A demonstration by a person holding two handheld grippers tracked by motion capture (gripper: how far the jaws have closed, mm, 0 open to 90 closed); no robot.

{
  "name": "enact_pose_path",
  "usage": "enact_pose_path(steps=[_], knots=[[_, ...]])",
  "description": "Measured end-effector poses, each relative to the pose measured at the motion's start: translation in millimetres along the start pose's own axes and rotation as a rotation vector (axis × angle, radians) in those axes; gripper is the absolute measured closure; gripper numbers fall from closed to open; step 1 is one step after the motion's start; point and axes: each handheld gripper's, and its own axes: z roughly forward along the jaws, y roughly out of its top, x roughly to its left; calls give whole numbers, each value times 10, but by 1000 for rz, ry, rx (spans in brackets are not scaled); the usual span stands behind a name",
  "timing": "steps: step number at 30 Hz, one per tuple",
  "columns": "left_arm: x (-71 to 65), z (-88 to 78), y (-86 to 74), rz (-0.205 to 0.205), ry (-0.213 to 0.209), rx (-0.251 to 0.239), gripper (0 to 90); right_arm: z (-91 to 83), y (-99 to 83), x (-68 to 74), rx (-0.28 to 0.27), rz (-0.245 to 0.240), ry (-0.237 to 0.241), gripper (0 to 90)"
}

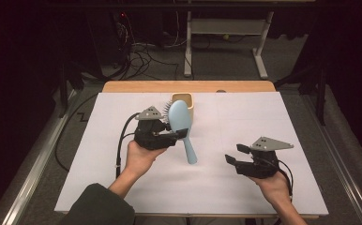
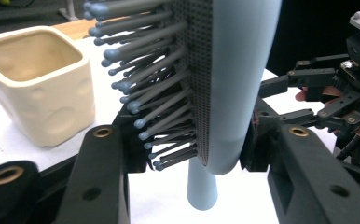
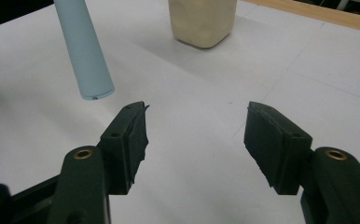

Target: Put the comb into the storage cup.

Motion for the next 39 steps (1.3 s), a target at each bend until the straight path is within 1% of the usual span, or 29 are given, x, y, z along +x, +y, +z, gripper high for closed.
enact_pose_path(steps=[5, 7, 10, 12, 15, 20, 23, 27, 31, 34, 36, 39], knots=[[19, -30, 6, -2, 6, -5, 548, -82, -75, -60, -15, 14, -12, 384], [28, -39, 9, -4, 9, -9, 548, -123, -120, -94, -28, 22, -22, 376], [39, -49, 13, -7, 12, -12, 548, -168, -195, -140, -38, 39, -22, 372], [51, -53, 19, -10, 15, -12, 548, -191, -243, -166, -44, 42, -26, 371], [50, -62, 46, 0, 28, -7, 548, -223, -307, -195, -57, 45, -36, 370], [58, -82, 83, -1, 28, -18, 548, -285, -445, -248, -86, 65, -56, 363], [80, -81, 87, -4, 35, -16, 548, -311, -541, -256, -99, 71, -69, 359], [117, -96, 101, -12, 43, -22, 548, -320, -652, -237, -101, 51, -92, 360], [150, -117, 125, -23, 51, -28, 548, -325, -707, -229, -107, 48, -94, 363], [152, -139, 166, -14, 61, -29, 548, -332, -757, -238, -114, 62, -95, 363], [160, -158, 197, -19, 54, -40, 548, -344, -792, -246, -123, 73, -95, 361], [162, -170, 248, -8, 74, -40, 547, -371, -849, -253, -139, 84, -101, 359]])
